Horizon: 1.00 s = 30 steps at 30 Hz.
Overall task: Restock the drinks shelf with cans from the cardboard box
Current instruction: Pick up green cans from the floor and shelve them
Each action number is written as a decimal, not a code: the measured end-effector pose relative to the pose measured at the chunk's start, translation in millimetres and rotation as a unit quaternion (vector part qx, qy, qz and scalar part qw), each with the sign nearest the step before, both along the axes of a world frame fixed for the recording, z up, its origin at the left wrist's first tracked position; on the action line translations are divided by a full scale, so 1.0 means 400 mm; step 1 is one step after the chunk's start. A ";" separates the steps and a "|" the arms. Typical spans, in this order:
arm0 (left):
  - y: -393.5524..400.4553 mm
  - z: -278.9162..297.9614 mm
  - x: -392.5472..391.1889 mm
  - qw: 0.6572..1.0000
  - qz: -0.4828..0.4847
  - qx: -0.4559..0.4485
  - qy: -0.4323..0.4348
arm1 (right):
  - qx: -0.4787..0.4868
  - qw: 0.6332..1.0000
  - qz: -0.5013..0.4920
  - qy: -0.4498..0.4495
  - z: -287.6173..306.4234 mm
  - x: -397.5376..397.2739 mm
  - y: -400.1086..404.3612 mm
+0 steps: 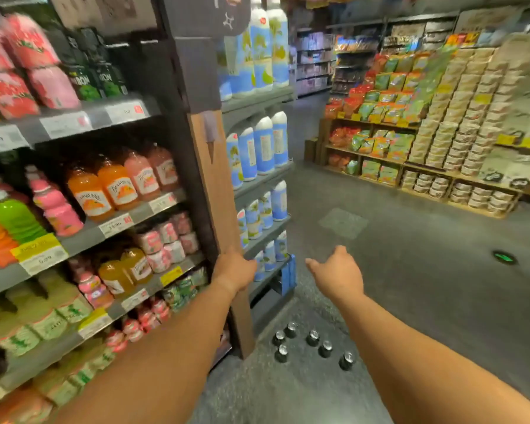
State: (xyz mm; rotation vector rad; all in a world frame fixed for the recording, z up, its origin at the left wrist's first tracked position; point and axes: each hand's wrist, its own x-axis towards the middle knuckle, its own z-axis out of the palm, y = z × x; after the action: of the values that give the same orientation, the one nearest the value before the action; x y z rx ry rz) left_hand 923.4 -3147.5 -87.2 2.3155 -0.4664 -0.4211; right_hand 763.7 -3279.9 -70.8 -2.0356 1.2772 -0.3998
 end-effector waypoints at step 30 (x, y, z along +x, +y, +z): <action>-0.671 -1.050 -0.038 0.934 -0.206 0.234 0.172 | 0.179 0.957 -0.160 0.164 -1.011 -0.072 -0.504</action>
State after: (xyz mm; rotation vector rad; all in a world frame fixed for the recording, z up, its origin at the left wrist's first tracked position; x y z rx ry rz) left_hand 908.2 -3415.8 -507.3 2.5030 -0.7398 -1.2375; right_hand 734.8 -3481.5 -475.2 -1.6307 1.7496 0.0354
